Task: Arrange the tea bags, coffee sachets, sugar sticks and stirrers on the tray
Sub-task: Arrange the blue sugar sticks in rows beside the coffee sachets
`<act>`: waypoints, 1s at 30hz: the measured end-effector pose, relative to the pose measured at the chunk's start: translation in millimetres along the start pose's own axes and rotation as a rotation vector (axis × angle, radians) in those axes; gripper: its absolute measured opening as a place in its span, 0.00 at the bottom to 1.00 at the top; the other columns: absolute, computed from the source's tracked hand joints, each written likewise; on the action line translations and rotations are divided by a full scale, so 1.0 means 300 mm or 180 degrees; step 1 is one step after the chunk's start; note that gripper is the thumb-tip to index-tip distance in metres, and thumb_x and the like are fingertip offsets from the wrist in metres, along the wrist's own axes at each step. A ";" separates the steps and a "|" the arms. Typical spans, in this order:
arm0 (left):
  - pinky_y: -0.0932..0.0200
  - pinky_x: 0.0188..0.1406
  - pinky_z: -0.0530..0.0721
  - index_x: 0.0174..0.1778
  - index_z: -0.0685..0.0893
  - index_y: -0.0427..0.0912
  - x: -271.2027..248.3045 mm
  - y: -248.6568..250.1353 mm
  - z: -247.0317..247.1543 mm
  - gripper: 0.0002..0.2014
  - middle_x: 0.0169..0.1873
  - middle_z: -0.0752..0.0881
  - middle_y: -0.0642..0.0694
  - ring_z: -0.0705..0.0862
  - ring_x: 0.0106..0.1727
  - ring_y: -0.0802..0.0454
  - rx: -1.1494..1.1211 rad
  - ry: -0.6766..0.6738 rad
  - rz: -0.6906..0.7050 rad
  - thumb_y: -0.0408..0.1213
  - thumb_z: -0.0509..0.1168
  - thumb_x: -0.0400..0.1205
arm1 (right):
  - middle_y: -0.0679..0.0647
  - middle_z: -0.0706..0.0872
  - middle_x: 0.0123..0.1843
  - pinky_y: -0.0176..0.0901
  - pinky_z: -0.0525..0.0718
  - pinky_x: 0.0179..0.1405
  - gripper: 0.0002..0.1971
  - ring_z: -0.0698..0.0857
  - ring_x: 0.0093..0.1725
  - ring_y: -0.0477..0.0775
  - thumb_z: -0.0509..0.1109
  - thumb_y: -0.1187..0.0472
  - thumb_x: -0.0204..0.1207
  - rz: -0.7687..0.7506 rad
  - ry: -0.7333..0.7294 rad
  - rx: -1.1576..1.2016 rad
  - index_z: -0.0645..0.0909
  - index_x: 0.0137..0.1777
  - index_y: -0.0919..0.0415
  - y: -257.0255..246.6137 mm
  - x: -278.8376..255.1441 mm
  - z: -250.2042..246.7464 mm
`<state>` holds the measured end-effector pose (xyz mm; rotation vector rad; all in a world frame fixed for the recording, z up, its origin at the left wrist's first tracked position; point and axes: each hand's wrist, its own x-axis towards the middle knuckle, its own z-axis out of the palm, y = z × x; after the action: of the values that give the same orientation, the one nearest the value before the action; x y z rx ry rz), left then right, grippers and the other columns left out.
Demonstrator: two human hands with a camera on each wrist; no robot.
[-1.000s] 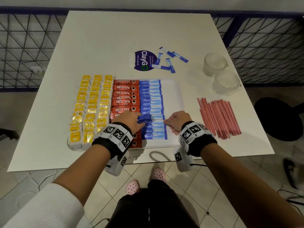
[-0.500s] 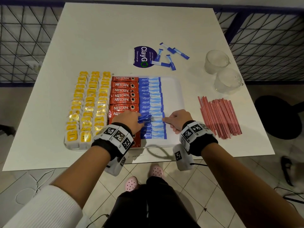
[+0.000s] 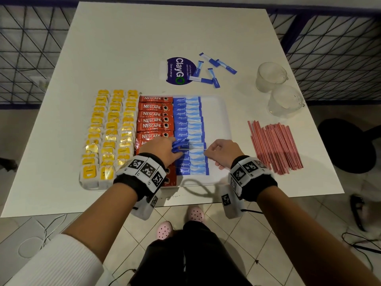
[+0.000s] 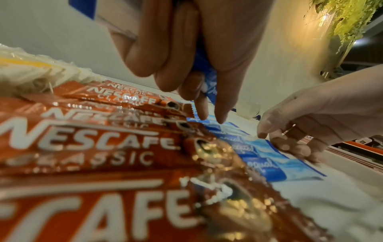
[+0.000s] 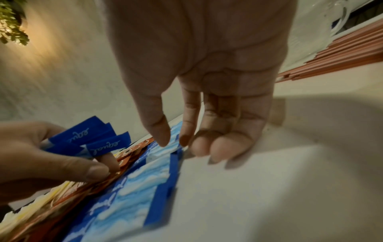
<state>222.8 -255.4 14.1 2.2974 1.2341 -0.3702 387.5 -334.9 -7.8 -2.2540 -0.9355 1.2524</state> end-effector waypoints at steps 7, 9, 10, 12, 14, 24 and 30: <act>0.56 0.43 0.75 0.46 0.74 0.46 -0.001 0.009 0.024 0.18 0.41 0.76 0.49 0.76 0.44 0.49 0.0267 -0.0285 0.0000 0.58 0.63 0.78 | 0.40 0.73 0.33 0.40 0.73 0.40 0.13 0.76 0.34 0.47 0.75 0.53 0.71 -0.0525 -0.0156 -0.0561 0.72 0.43 0.53 0.010 -0.026 0.018; 0.56 0.43 0.74 0.50 0.76 0.44 -0.005 0.011 0.029 0.17 0.42 0.76 0.48 0.76 0.45 0.49 0.0354 -0.0245 0.0035 0.56 0.62 0.80 | 0.42 0.75 0.36 0.42 0.76 0.45 0.09 0.77 0.38 0.51 0.73 0.55 0.73 -0.0644 -0.0089 -0.0626 0.74 0.45 0.54 0.010 -0.026 0.026; 0.55 0.43 0.75 0.52 0.76 0.43 -0.005 0.011 0.031 0.17 0.44 0.78 0.47 0.78 0.46 0.47 0.0353 -0.0193 0.0050 0.55 0.61 0.81 | 0.44 0.76 0.39 0.45 0.77 0.48 0.08 0.78 0.40 0.53 0.72 0.56 0.74 -0.0666 -0.0061 -0.0656 0.75 0.45 0.53 0.008 -0.024 0.028; 0.55 0.44 0.75 0.53 0.77 0.42 -0.003 0.012 0.033 0.16 0.48 0.82 0.44 0.81 0.50 0.45 0.0322 -0.0061 0.0093 0.53 0.59 0.82 | 0.45 0.74 0.38 0.46 0.78 0.50 0.06 0.78 0.40 0.54 0.71 0.57 0.75 -0.0645 -0.0032 -0.0714 0.75 0.44 0.53 0.005 -0.022 0.033; 0.56 0.44 0.74 0.53 0.77 0.41 0.000 0.016 0.031 0.15 0.49 0.82 0.44 0.81 0.52 0.45 0.0314 0.0020 0.0118 0.51 0.59 0.83 | 0.41 0.70 0.32 0.45 0.77 0.47 0.05 0.75 0.36 0.51 0.71 0.58 0.75 -0.0629 -0.0010 -0.0726 0.76 0.43 0.54 0.003 -0.021 0.033; 0.58 0.45 0.73 0.55 0.77 0.41 0.018 0.018 0.032 0.15 0.52 0.83 0.44 0.80 0.50 0.48 0.0331 -0.0021 0.0076 0.49 0.60 0.83 | 0.40 0.68 0.27 0.39 0.71 0.40 0.07 0.69 0.27 0.43 0.71 0.58 0.75 -0.0574 0.0080 -0.0603 0.76 0.39 0.54 -0.001 -0.012 0.034; 0.56 0.46 0.75 0.57 0.78 0.42 0.015 0.015 0.037 0.15 0.52 0.83 0.44 0.81 0.53 0.46 0.0284 0.0009 0.0050 0.49 0.60 0.83 | 0.40 0.68 0.28 0.40 0.72 0.41 0.08 0.70 0.28 0.43 0.71 0.57 0.75 -0.0575 0.0095 -0.0573 0.75 0.38 0.53 -0.003 -0.015 0.032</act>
<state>229.0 -260.3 4.0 2.3819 1.2229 -0.4245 377.4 -337.4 -9.7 -2.2544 -1.2543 1.0916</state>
